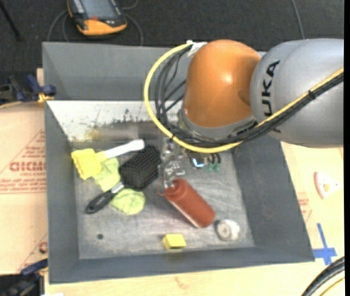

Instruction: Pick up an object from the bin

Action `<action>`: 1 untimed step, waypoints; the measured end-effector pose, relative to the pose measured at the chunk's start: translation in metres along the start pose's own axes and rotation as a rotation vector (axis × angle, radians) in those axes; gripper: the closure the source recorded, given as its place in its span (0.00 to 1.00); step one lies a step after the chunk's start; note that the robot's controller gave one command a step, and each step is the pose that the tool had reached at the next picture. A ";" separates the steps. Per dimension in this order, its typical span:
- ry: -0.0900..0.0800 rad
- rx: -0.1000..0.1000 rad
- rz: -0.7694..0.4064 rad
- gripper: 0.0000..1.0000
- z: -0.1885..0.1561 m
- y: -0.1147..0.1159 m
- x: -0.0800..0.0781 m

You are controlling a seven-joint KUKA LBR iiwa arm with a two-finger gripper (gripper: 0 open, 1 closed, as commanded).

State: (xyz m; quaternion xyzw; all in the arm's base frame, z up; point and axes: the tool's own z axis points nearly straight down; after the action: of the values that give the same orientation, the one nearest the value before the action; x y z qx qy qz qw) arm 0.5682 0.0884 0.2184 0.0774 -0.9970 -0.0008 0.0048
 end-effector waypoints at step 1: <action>-0.006 0.000 0.016 0.00 0.090 -0.015 -0.006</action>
Offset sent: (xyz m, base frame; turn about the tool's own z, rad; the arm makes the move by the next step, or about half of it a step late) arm 0.0000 0.0000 0.0000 0.0000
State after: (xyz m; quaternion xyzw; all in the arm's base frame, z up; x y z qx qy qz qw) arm 0.5755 0.0749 0.1281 0.0696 -0.9976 -0.0009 0.0016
